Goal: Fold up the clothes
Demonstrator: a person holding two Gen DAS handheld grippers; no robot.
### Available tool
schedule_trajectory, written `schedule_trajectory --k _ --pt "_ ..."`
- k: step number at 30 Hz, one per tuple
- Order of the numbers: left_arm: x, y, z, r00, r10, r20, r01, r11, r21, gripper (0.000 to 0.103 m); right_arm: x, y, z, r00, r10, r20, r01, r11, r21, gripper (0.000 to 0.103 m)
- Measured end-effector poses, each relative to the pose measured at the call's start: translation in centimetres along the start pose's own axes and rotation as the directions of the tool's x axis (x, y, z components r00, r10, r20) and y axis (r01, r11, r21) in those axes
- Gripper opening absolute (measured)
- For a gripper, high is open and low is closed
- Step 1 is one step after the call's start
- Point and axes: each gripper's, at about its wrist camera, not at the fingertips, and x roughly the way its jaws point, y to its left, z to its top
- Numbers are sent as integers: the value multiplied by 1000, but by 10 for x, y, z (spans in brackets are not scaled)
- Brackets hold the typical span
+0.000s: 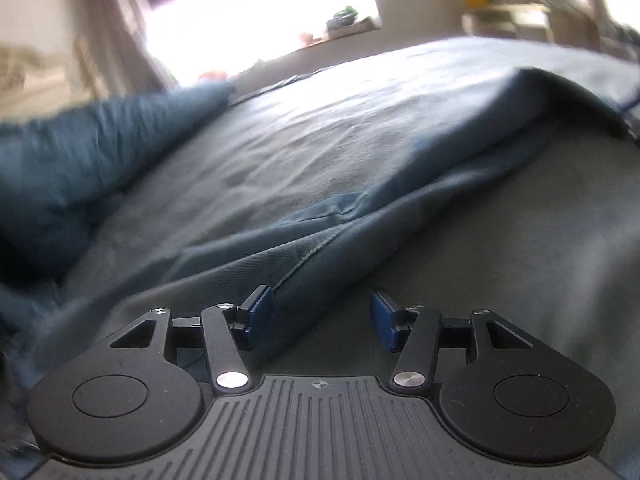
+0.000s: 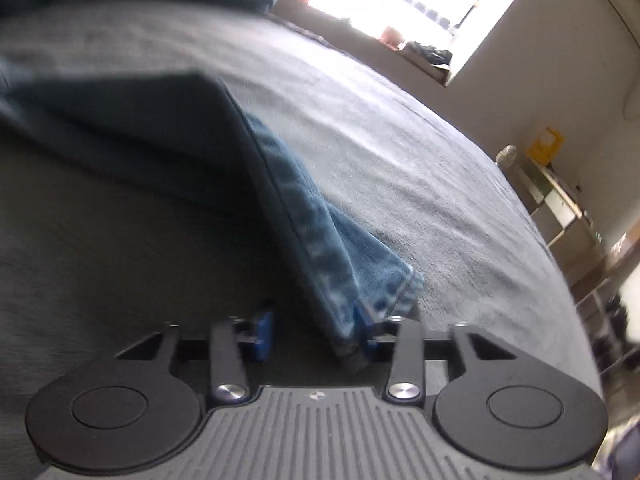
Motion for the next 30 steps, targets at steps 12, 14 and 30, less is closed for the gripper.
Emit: schedule_trajectory --k 12,14,30 --pt "5 4 -8 999 -26 23 27 998 -49 57 78 -127 113 997 73 30 -78 878 472 53" --pt "9 4 -6 999 -30 26 31 998 -45 57 98 -144 117 997 77 2 -64 812 580 53" --pt "4 -11 -7 997 32 72 -36 998 55 54 109 -139 -33 843 527 108 -210 137 968 57"
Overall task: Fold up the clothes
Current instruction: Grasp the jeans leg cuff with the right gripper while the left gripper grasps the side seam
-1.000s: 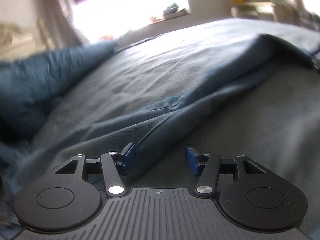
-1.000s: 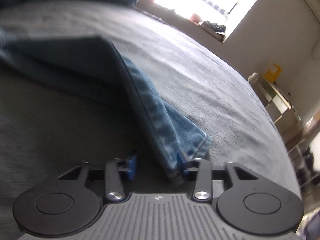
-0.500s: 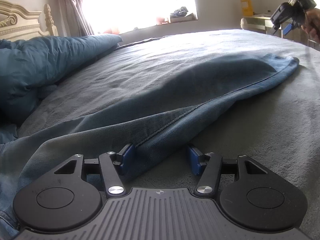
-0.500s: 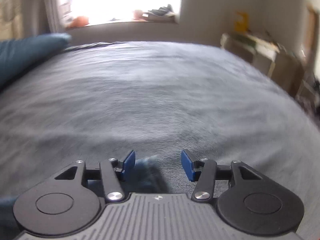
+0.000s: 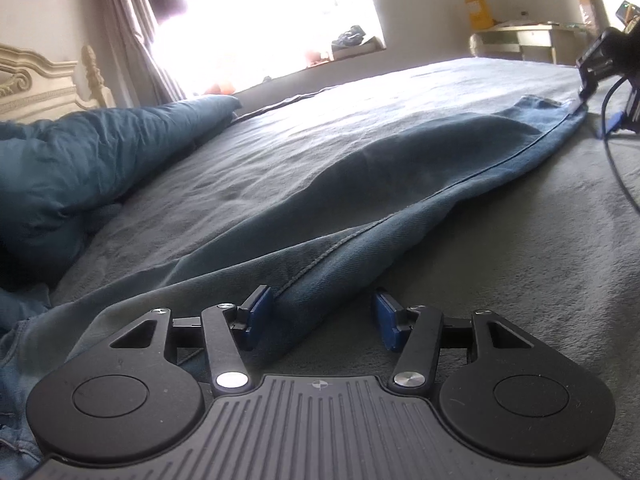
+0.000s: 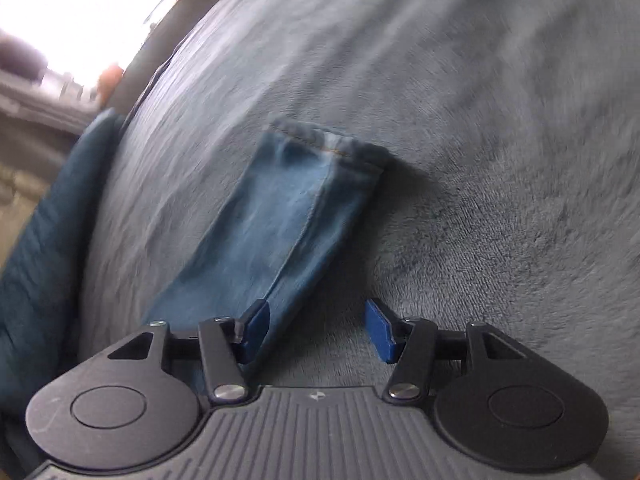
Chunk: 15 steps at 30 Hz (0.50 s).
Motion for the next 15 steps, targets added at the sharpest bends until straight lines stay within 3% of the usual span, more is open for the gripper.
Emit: schedule_trajectory --k 2,3,4,7,9,15 --pt "3 -5 -1 1000 19 -8 -19 999 26 51 7 3 4 998 54 41 -55 998 22 51" --pt "3 -8 -1 1000 29 -9 -29 999 41 47 12 7 4 997 54 56 -55 998 15 44" --pt "3 -11 -2 999 40 -6 -39 998 57 44 18 11 3 997 25 73 -25 1000 -2 25" --pt "3 -13 -2 997 78 -10 -77 995 66 17 22 20 -4 991 -27 128 35 998 -61 4" --pt "1 -9 -1 997 80 -6 -79 996 50 5 4 28 -11 987 -7 164 25 994 -108 2" --pt "-25 -9 1 998 45 51 -48 997 54 0 -83 50 -24 973 24 230 37 966 -255 2"
